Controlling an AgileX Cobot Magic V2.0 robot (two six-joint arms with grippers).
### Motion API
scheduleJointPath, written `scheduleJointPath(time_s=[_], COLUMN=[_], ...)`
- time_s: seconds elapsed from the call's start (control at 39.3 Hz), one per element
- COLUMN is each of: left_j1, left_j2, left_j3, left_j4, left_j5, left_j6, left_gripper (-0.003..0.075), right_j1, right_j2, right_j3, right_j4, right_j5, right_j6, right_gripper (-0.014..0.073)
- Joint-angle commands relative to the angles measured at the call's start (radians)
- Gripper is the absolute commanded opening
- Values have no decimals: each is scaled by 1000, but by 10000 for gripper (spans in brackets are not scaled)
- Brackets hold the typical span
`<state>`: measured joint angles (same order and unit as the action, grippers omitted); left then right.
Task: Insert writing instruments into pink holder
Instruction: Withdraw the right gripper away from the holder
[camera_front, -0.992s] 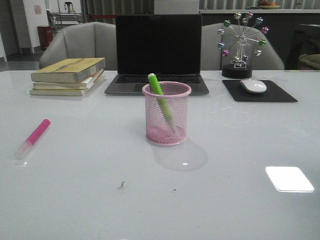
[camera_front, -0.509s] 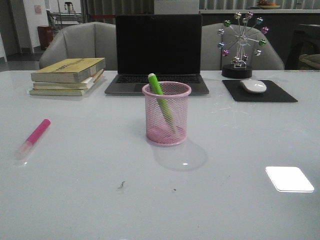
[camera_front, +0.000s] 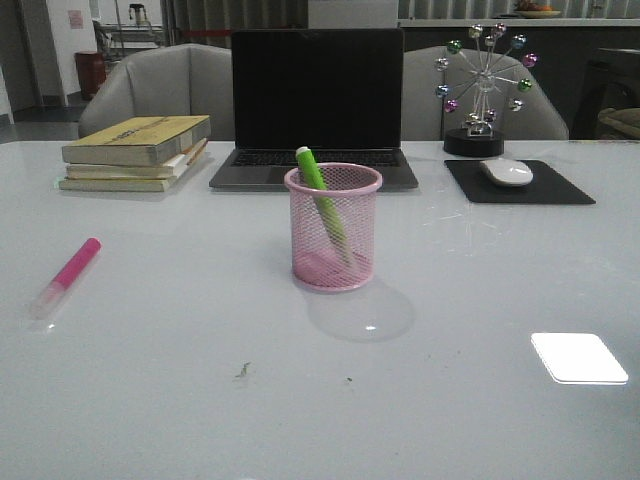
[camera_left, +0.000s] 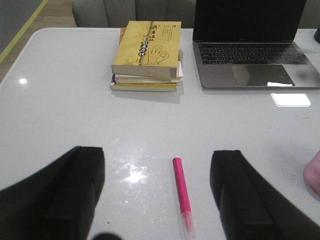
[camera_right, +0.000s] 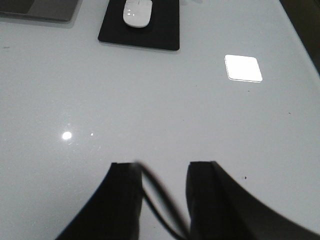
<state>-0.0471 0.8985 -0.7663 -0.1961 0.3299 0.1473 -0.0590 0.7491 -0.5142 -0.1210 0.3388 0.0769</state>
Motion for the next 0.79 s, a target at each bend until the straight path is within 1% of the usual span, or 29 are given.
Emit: scheduleJointPath(time_s=[0.0, 0.15, 0.31, 0.38, 0.51, 0.76], left_j1=[-2, -2, -2, -2, -2, -4], left_j2=[14, 48, 99, 138, 232, 465], left_j3=[-30, -47, -114, -163, -269, -459], left_j4=[-15, -15, -15, -15, -15, -23], left_j5=[-123, -178, -154, -115, -9, 151], left_j6=[-3, -3, -3, -3, -3, -3], left_gripper=[510, 510, 510, 510, 510, 510], right_j1=[-6, -6, -6, -6, -6, -6], right_j2=[-4, -4, -4, -4, -4, -4], right_j3=[-27, -27, -27, -27, -27, -27], right_j4=[-14, -14, -14, -14, -14, -14], right_j5=[-68, -68, -68, -68, -68, -68], right_j6=[-7, -7, -7, -7, -7, -7], right_gripper=[358, 358, 358, 358, 358, 358])
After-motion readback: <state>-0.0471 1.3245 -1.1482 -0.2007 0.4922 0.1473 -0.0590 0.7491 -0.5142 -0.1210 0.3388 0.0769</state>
